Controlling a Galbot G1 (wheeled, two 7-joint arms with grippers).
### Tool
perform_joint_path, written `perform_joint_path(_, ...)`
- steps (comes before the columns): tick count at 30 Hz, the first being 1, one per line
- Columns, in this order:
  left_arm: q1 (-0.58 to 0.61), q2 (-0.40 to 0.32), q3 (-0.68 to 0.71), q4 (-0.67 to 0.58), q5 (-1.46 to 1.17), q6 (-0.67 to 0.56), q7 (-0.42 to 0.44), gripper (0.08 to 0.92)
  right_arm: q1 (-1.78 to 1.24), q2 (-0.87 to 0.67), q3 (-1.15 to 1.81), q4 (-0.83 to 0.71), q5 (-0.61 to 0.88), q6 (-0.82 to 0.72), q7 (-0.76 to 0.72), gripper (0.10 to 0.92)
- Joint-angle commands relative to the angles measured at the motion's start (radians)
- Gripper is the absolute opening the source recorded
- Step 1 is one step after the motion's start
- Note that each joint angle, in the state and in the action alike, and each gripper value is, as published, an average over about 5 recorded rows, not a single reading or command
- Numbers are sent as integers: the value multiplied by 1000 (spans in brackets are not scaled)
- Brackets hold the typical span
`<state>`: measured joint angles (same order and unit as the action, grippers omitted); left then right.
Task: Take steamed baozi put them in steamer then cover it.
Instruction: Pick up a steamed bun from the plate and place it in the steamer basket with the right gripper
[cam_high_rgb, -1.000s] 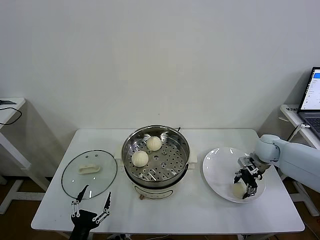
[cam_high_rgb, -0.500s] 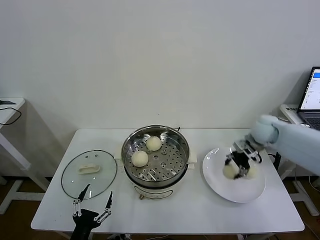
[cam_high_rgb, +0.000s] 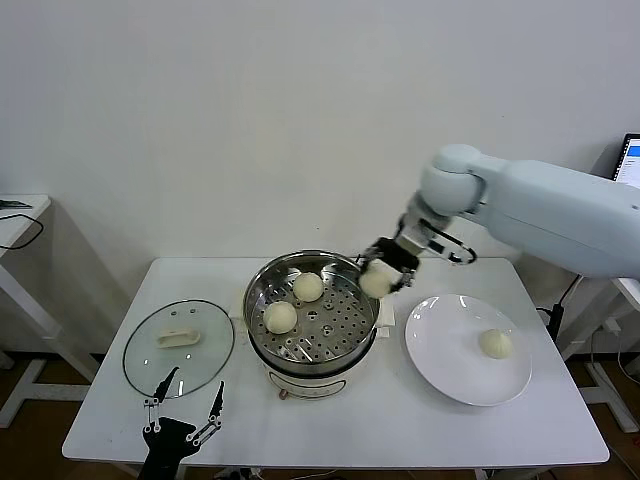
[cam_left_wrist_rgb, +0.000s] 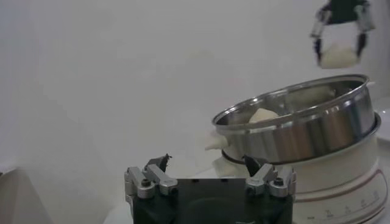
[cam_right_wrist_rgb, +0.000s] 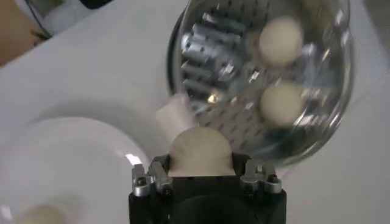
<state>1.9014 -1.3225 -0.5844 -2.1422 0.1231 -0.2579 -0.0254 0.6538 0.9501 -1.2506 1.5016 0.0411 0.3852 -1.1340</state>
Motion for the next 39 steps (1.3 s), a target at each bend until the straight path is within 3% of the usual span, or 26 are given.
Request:
perform_joint_path(1,0,0,-3,-9,-2,-1,-3,823,3,172,-24,65,-142,222,53,668)
perform_joint_path(14,-4,-5,2,-15,-6,0,-12,823,-115,195,-49,66,-293,327,64,663)
perform_joint_path(30,2,-8,-3,-29,-21,-12,-22,823,-166,230,-42,11,-326,315,47,682)
perform_joint_path(35,2,-7,-6,-24,-22,-18,-22,823,-167,239,-37,9,-334,311,54,716)
perform_joint_path(39,2,-8,-5,-23,-22,-20,-22,823,-158,229,-14,15,-334,300,65,790)
